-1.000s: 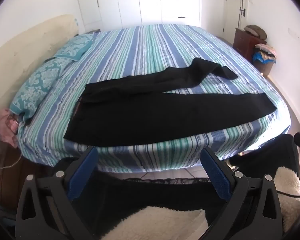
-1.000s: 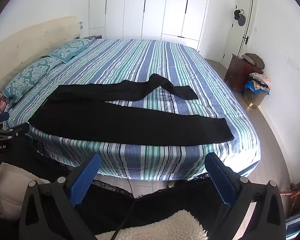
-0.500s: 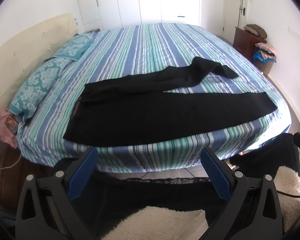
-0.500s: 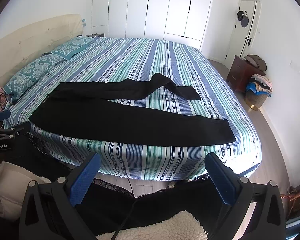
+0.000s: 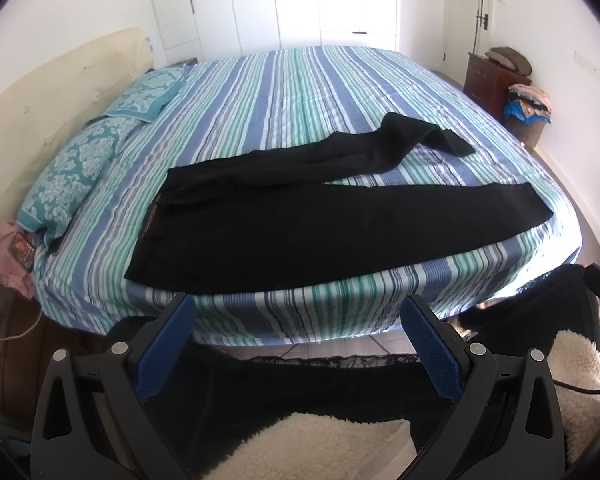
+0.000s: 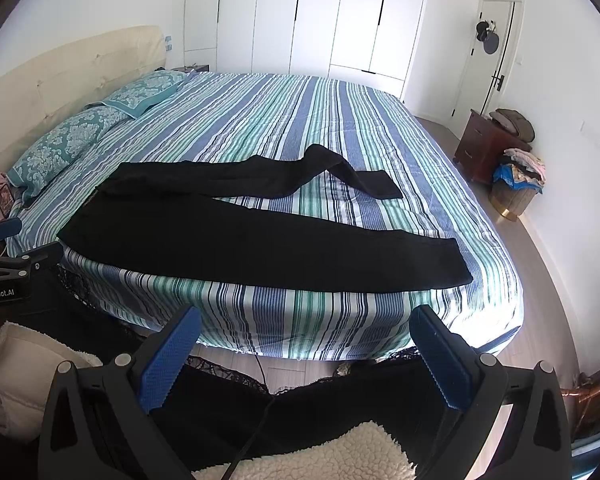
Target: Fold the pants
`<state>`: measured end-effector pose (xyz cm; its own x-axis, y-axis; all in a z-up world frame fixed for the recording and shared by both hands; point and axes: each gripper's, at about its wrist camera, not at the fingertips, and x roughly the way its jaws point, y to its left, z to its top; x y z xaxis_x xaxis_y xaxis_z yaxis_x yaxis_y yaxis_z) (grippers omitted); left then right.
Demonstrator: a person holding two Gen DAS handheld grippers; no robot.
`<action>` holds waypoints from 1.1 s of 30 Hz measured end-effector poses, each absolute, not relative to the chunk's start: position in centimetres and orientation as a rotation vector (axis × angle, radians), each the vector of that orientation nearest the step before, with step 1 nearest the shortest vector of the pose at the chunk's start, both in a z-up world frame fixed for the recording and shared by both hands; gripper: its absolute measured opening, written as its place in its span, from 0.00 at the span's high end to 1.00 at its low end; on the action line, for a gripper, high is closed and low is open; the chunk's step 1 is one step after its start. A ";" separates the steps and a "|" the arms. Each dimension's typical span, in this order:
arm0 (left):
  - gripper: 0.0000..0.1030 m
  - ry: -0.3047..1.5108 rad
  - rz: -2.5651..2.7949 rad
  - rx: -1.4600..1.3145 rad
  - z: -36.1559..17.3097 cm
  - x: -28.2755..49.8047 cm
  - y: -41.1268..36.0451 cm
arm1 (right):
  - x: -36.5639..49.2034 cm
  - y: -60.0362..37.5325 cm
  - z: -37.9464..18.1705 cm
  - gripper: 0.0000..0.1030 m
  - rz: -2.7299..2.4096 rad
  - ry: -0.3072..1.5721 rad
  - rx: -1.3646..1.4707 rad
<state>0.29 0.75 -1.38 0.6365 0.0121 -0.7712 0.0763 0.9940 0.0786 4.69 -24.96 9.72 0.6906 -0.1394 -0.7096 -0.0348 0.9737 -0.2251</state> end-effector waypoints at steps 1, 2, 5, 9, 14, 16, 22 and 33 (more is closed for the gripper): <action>0.01 0.880 -0.037 0.106 -1.4 0.3 0.7 | 4.7 -24.9 9.7 0.00 -0.059 0.809 -0.229; 0.01 0.881 -0.037 0.107 -1.4 0.3 0.7 | 4.7 -24.9 9.7 0.00 -0.058 0.810 -0.229; 0.01 0.881 -0.036 0.106 -1.4 0.3 0.7 | 4.7 -24.9 9.6 0.00 -0.059 0.809 -0.231; 0.01 0.881 -0.037 0.106 -1.4 0.3 0.8 | 4.7 -24.9 9.7 0.00 -0.059 0.808 -0.230; 0.01 0.880 -0.037 0.107 -1.4 0.3 0.8 | 4.7 -24.9 9.7 0.00 -0.059 0.808 -0.232; 0.01 0.880 -0.038 0.108 -1.4 0.3 0.8 | 4.7 -24.9 9.7 0.00 -0.059 0.809 -0.231; 0.01 0.880 -0.038 0.109 -1.4 0.2 0.8 | 4.7 -24.9 9.7 0.00 -0.059 0.808 -0.233; 0.01 0.872 -0.038 0.111 -1.4 0.1 0.9 | 4.7 -24.4 9.7 0.00 -0.054 0.801 -0.243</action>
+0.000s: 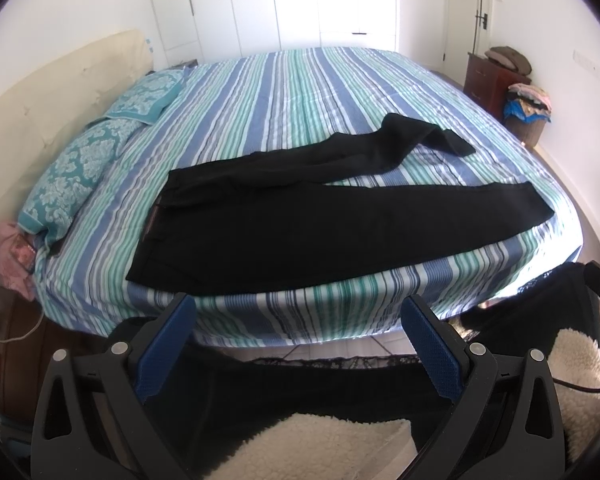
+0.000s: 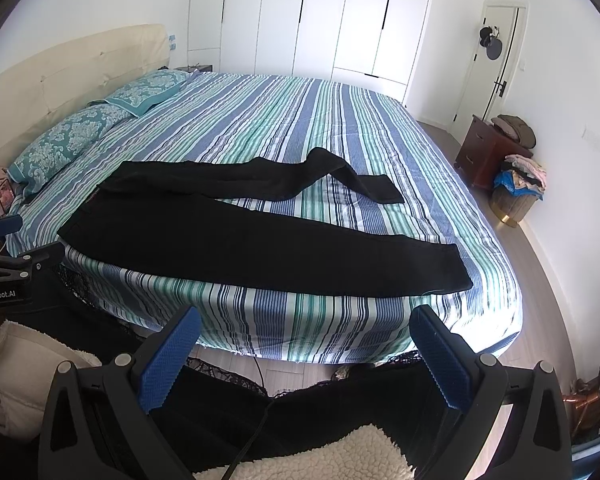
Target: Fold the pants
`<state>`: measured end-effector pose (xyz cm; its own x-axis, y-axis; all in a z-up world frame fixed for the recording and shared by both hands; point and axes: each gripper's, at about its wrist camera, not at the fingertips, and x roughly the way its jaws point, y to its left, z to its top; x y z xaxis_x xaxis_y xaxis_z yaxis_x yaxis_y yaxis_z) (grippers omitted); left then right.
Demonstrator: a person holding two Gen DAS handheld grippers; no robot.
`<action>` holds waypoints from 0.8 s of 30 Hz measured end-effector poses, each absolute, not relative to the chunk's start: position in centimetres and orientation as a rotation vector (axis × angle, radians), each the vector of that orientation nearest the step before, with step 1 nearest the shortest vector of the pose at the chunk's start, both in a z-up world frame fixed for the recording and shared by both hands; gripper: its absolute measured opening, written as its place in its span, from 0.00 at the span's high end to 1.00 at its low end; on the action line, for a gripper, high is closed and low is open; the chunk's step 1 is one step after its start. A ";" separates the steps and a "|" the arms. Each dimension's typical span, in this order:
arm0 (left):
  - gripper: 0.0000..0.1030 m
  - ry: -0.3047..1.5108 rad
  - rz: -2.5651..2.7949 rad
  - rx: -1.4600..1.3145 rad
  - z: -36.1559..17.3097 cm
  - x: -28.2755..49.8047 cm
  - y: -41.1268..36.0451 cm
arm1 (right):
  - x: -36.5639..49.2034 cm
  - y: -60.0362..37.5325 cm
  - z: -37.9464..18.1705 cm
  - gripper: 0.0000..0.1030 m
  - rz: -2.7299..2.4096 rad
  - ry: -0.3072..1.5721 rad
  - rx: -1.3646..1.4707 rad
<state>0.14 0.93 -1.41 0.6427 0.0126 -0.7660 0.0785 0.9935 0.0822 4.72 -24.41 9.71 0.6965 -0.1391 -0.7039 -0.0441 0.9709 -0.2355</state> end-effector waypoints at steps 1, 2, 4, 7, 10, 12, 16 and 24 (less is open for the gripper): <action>0.01 0.872 -0.038 0.111 -1.4 0.2 0.9 | 4.7 -24.4 9.7 0.00 -0.053 0.801 -0.243; 0.01 0.872 -0.038 0.110 -1.4 0.2 1.0 | 4.7 -24.4 9.7 0.00 -0.053 0.802 -0.244; 0.01 0.873 -0.038 0.111 -1.4 0.2 0.9 | 4.7 -24.4 9.7 0.00 -0.054 0.801 -0.244; 0.01 0.873 -0.038 0.112 -1.4 0.2 0.9 | 4.7 -24.4 9.8 0.00 -0.055 0.800 -0.246; 0.01 0.873 -0.038 0.111 -1.4 0.2 0.9 | 4.7 -24.4 9.8 0.00 -0.054 0.802 -0.244; 0.01 0.873 -0.037 0.111 -1.4 0.2 0.9 | 4.7 -24.4 9.8 0.00 -0.054 0.802 -0.245; 0.01 0.872 -0.037 0.112 -1.4 0.2 1.0 | 4.8 -24.5 9.8 0.00 -0.054 0.803 -0.244; 0.01 0.868 -0.038 0.104 -1.5 0.2 1.0 | 5.0 -24.5 9.7 0.00 -0.057 0.814 -0.245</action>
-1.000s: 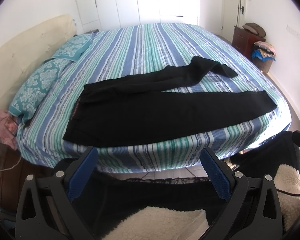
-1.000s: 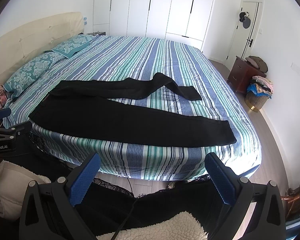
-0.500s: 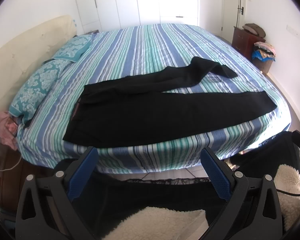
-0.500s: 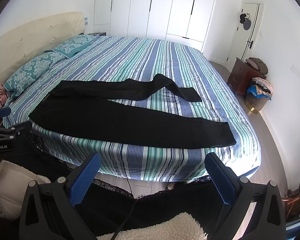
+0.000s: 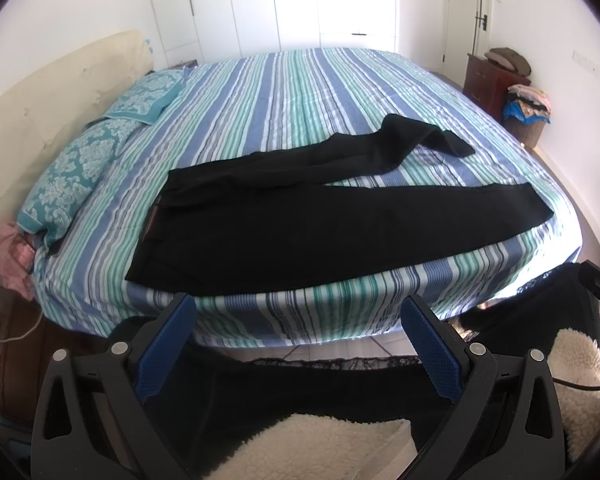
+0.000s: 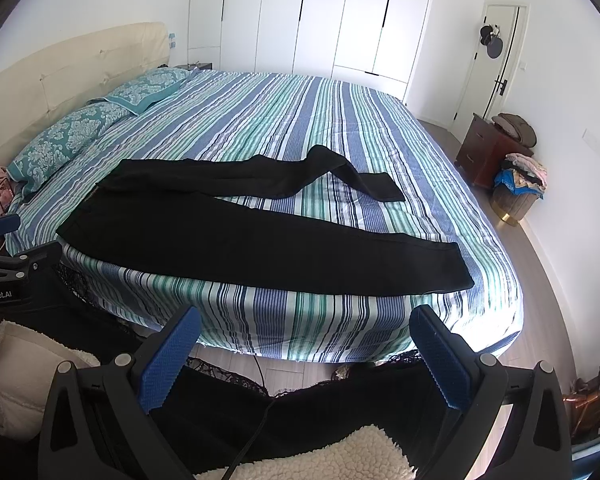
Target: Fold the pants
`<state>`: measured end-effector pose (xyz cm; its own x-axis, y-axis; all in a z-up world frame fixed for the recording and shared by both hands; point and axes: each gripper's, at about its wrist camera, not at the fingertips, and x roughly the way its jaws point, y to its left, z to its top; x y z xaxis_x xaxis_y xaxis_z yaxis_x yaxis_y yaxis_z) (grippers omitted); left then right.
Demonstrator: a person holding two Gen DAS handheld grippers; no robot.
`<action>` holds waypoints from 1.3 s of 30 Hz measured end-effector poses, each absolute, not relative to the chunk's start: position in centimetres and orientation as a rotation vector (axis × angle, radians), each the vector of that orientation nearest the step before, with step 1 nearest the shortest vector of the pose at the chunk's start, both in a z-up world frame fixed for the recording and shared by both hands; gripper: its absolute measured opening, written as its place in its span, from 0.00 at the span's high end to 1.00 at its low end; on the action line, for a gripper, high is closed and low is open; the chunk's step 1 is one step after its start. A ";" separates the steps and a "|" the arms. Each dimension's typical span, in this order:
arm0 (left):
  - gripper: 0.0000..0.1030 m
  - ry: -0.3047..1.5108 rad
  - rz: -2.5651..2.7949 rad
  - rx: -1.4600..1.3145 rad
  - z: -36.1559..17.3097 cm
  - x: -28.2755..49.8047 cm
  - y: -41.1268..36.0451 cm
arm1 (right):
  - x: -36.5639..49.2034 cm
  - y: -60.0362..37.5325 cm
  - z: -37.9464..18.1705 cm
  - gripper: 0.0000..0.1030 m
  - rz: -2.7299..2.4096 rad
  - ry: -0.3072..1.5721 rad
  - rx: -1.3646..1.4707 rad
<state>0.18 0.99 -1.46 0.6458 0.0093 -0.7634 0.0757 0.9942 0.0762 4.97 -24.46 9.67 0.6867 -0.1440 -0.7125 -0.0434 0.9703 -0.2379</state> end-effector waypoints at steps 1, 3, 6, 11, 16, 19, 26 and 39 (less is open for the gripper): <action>0.01 0.870 -0.037 0.099 -1.5 0.2 1.1 | 5.1 -24.4 9.6 0.00 -0.063 0.821 -0.248; 0.01 0.880 -0.039 0.090 -1.8 0.4 1.2 | 5.3 -24.3 9.6 0.00 -0.078 0.819 -0.261; 0.01 0.888 -0.045 0.095 -2.0 0.5 1.0 | 5.3 -24.3 9.9 0.00 -0.092 0.809 -0.266; 0.01 0.892 -0.056 0.110 -2.0 0.3 0.6 | 5.5 -24.6 9.6 0.00 -0.107 0.823 -0.258; 0.01 0.899 -0.050 0.110 -2.0 0.4 0.9 | 5.8 -24.7 9.3 0.00 -0.132 0.833 -0.265; 0.01 0.905 -0.049 0.112 -2.0 0.5 0.9 | 6.0 -24.8 9.1 0.00 -0.132 0.839 -0.260; 0.01 0.919 -0.054 0.119 -2.3 0.8 0.7 | 6.3 -25.2 8.6 0.00 -0.141 0.853 -0.253; 0.01 0.843 -0.054 0.079 -0.3 6.4 0.7 | 8.5 -22.5 8.6 0.00 0.129 0.771 -0.318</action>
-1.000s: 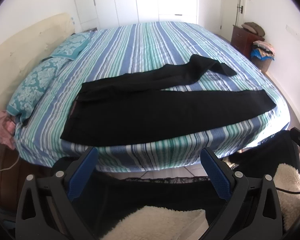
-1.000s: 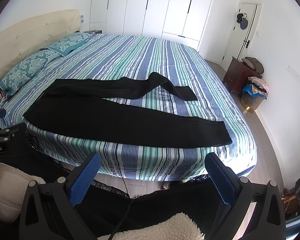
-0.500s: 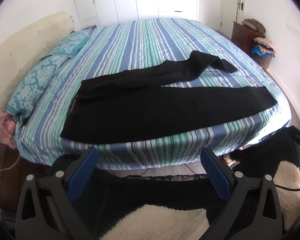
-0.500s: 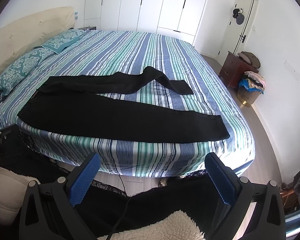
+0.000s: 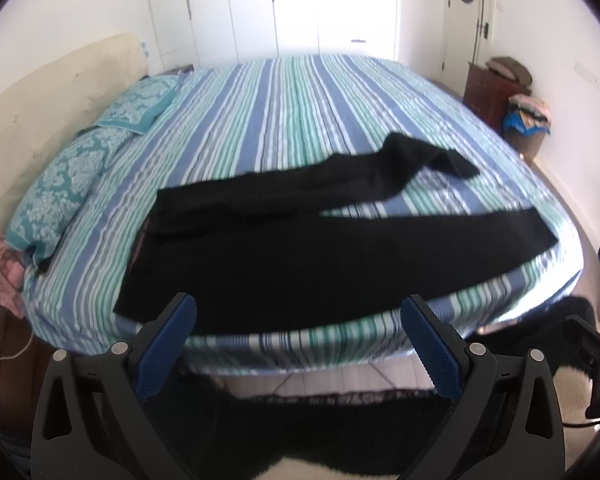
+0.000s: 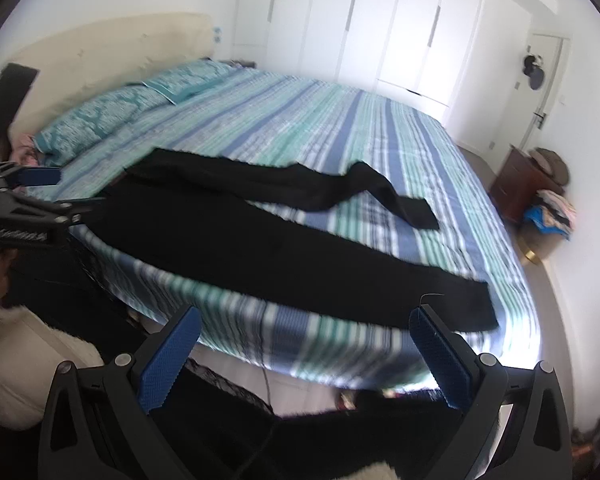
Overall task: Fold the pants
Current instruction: 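Reach the right tool to the crossed black pant leg and grasp its hem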
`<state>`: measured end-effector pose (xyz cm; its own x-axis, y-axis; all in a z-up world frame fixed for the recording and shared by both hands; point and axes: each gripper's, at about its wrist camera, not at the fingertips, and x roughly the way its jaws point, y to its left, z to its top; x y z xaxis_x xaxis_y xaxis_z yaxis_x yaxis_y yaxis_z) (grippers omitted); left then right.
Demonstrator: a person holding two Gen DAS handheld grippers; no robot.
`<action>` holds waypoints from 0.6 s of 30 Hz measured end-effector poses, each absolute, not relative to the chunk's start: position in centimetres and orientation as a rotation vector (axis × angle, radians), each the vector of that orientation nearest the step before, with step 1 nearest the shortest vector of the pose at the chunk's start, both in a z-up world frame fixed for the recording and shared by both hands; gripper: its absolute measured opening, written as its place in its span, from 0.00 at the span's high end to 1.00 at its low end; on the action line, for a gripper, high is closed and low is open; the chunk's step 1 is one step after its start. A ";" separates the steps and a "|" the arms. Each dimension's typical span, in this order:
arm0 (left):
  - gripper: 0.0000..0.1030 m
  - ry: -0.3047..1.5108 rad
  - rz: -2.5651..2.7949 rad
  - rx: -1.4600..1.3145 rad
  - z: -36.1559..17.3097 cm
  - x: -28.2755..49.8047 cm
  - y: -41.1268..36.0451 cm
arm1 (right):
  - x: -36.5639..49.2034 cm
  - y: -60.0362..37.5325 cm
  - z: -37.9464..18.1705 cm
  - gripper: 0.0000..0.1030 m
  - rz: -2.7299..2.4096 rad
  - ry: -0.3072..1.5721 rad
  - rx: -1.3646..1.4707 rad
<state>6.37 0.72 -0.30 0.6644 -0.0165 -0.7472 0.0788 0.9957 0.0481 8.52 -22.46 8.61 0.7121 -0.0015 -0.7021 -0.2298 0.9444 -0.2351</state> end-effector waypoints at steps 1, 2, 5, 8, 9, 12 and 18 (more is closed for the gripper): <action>0.01 0.838 -0.052 0.070 -0.2 6.9 0.8 | 9.0 -22.7 8.8 0.00 0.155 0.759 -0.301; 0.01 0.838 -0.050 0.060 -0.1 7.5 0.9 | 9.8 -23.1 9.1 0.00 0.185 0.745 -0.278; 0.01 0.856 -0.051 0.035 -0.7 8.9 1.1 | 14.4 -26.1 9.6 0.00 0.258 0.735 -0.195; 0.01 0.896 -0.052 0.017 -2.3 9.9 1.1 | 21.4 -31.6 9.0 0.00 0.276 0.784 -0.085; 0.01 0.907 -0.050 0.011 -2.8 10.3 1.1 | 24.2 -33.9 8.5 0.00 0.273 0.810 -0.029; 0.01 0.939 -0.044 -0.002 -4.0 11.2 0.7 | 32.7 -41.5 6.8 0.00 0.242 0.868 0.158; 0.01 1.010 -0.018 0.001 -6.4 14.5 -0.4 | 49.9 -52.7 0.5 0.00 0.037 1.009 0.309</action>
<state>14.55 -0.41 -6.36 0.5321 -0.0151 -0.8465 0.0157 0.9998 -0.0079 49.89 -52.70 0.52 0.5363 0.1727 -0.8262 0.1108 0.9560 0.2717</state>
